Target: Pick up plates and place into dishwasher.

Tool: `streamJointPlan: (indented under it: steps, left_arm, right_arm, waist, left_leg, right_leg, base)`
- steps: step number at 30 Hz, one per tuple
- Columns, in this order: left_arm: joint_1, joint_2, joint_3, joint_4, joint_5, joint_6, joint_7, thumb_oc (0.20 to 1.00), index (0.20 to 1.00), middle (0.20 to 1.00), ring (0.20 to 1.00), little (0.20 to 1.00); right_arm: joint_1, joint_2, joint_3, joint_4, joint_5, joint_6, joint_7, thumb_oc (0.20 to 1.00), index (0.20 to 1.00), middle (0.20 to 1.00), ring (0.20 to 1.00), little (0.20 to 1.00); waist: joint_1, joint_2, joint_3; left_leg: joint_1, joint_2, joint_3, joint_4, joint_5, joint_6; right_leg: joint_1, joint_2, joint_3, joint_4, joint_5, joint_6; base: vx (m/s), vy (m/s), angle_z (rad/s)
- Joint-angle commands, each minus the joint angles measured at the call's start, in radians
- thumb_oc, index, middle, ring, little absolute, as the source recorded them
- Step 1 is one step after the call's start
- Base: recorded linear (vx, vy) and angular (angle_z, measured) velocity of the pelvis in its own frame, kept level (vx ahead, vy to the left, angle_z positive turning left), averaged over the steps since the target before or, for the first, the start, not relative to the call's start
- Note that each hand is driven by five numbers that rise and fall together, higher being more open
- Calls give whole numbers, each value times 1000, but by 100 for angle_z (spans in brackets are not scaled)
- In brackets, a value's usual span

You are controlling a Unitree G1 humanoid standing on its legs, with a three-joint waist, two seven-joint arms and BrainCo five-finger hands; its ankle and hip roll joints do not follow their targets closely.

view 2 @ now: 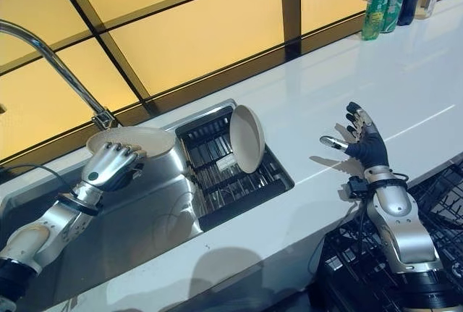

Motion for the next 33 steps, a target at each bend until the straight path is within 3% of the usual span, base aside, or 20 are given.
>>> streamJointPlan:
  steps: [1,5,10,15,19,23,29,33]
  left_arm:
    - [-17,20,133,-89,-248,-87,26,200,200,200,200,200]
    - [-25,-55,190,-193,-405,-208,-119,200,200,200,200,200]
    - [-78,-81,181,-275,-563,-238,-318,200,200,200,200,200]
    - [-139,-78,157,-320,-812,-248,-545,200,200,200,200,200]
    - [-185,-93,137,-358,-1064,-205,-761,200,200,200,200,200]
    - [-221,-112,118,-384,-1219,-138,-908,200,200,200,200,200]
    - [-266,-112,107,-413,-1347,-58,-1045,200,200,200,200,200]
    - [-287,-105,113,-404,-1391,-44,-1086,200,200,200,200,200]
  right_arm:
    - [3,-2,-16,-91,-49,-69,8,1000,1000,1000,1000,1000]
    - [-33,48,17,-136,-98,-87,32,1000,1000,1000,1000,1000]
    - [-91,70,70,-167,-121,-93,12,1000,1000,1000,1000,1000]
    - [-144,65,107,-182,-118,-101,14,1000,1000,1000,1000,1000]
    - [-181,55,141,-186,-102,-103,32,1000,1000,1000,1000,1000]
    - [-214,44,169,-189,-100,-111,47,1000,1000,1000,1000,1000]
    - [-247,15,192,-194,-89,-115,60,1000,1000,1000,1000,1000]
    - [-271,8,202,-191,-39,-104,110,1000,1000,1000,1000,1000]
  waist:
    - [22,-74,-90]
    - [51,-101,-114]
    - [79,-124,-139]
    - [101,-140,-164]
    - [116,-147,-185]
    - [124,-151,-201]
    - [129,-152,-222]
    - [128,-151,-233]
  left_leg:
    - [-116,-69,-34,4,40,76]
    - [-113,-54,-49,4,34,73]
    - [-110,-34,-62,4,31,64]
    - [-113,-24,-66,4,29,60]
    - [-121,-21,-72,4,32,59]
    - [-126,-18,-73,4,34,57]
    - [-137,-17,-69,4,36,55]
    - [-141,-17,-70,4,35,56]
  right_leg:
    - [85,-4,-71,50,-147,-8]
    - [103,11,-89,36,-152,-12]
    - [123,32,-111,21,-158,-16]
    - [130,48,-125,13,-164,-19]
    - [131,59,-134,7,-166,-24]
    - [130,65,-141,4,-167,-27]
    - [123,71,-152,4,-171,-32]
    - [118,75,-148,4,-174,-35]
  base:
    - [-44,-122,7]
    - [-51,-146,11]
    - [-81,-143,10]
    - [-119,-98,6]
    - [-126,-76,5]
    - [-103,-58,10]
    - [-96,-46,2]
    - [-74,-26,0]
